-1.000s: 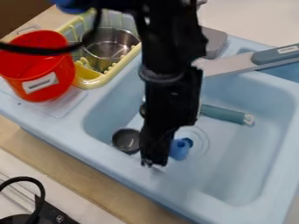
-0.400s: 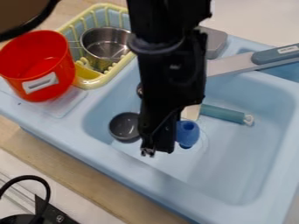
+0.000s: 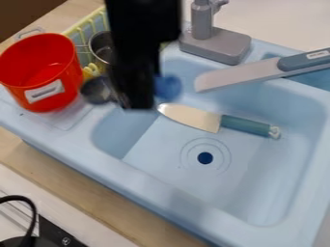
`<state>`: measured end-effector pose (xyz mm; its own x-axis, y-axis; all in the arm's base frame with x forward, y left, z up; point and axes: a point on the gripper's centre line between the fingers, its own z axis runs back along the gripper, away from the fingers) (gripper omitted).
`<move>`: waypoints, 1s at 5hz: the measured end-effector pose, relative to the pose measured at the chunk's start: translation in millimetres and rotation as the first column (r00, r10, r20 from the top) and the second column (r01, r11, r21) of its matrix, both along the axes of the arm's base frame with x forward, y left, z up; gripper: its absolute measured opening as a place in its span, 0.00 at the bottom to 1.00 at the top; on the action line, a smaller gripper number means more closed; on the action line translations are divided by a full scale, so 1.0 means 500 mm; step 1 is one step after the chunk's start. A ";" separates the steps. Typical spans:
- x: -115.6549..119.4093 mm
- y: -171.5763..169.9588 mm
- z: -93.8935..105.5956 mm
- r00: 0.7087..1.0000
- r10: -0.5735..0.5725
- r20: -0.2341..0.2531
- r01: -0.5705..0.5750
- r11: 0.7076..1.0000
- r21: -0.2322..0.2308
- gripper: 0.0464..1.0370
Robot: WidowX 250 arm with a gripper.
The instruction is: Take the scooper out of the sink and put in the red bowl
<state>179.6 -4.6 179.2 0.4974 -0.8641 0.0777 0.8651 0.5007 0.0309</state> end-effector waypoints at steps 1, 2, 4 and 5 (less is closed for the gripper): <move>0.002 0.074 0.037 0.996 0.090 0.007 -0.090 0.996 -0.017 0.26; 0.010 0.159 0.075 0.983 0.185 0.023 -0.183 0.981 -0.062 0.26; 0.020 0.261 0.058 0.959 0.282 0.007 -0.282 0.959 -0.019 0.26; 0.023 0.270 0.049 0.960 0.280 0.014 -0.280 0.960 -0.004 0.26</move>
<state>190.9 130.4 203.5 0.7181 -0.6904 0.0882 0.6899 0.7228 0.0408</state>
